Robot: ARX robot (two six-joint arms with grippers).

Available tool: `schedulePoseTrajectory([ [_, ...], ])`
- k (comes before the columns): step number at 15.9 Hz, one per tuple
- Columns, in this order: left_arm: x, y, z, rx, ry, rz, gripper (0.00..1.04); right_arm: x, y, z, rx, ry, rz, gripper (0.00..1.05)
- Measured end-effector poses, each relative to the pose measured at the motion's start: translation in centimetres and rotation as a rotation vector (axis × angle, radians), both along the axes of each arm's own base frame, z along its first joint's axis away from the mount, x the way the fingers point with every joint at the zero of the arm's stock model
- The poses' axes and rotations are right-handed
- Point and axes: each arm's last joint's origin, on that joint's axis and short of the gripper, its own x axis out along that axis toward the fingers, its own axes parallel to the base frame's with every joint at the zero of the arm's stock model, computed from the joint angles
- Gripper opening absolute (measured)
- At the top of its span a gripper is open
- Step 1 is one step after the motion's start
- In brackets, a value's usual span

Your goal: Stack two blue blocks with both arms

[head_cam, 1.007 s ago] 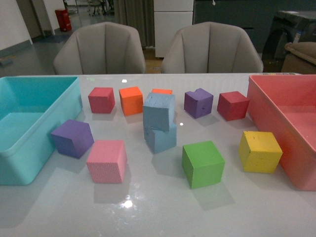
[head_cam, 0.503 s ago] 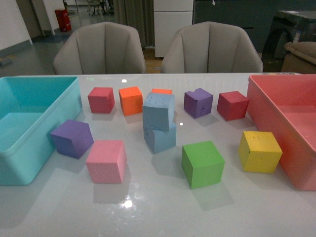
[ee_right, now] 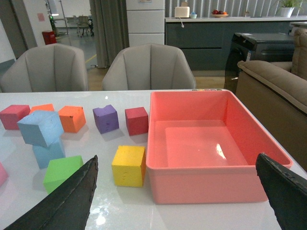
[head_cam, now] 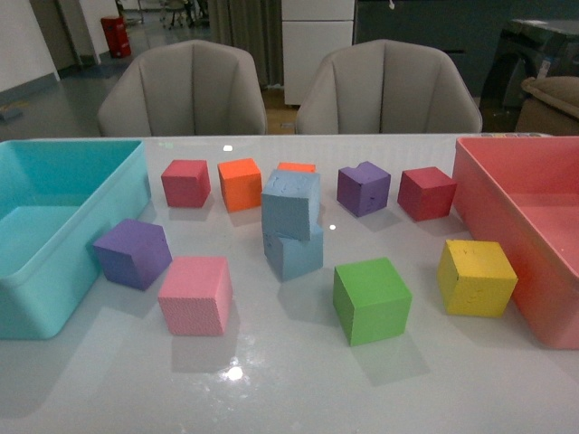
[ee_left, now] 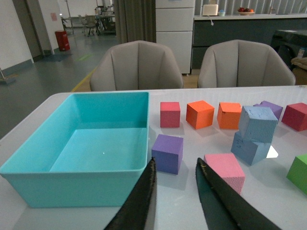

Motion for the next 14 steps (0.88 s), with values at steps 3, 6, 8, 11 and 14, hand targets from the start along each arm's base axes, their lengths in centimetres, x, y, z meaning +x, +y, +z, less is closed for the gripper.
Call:
schedulePoseTrajectory([
  [3,0.0,0.0,0.0,0.0,0.0,0.0,0.65,0.0,0.0,0.0,0.0,0.0,0.0,0.98],
  [6,0.0,0.0,0.0,0.001,0.0,0.0,1.0,0.0,0.0,0.0,0.0,0.0,0.0,0.98],
  [8,0.0,0.0,0.0,0.0,0.0,0.0,0.98,0.0,0.0,0.0,0.0,0.0,0.0,0.98],
  [11,0.0,0.0,0.0,0.0,0.0,0.0,0.98,0.0,0.0,0.0,0.0,0.0,0.0,0.98],
  [14,0.0,0.0,0.0,0.0,0.0,0.0,0.98,0.0,0.0,0.0,0.0,0.0,0.0,0.98],
])
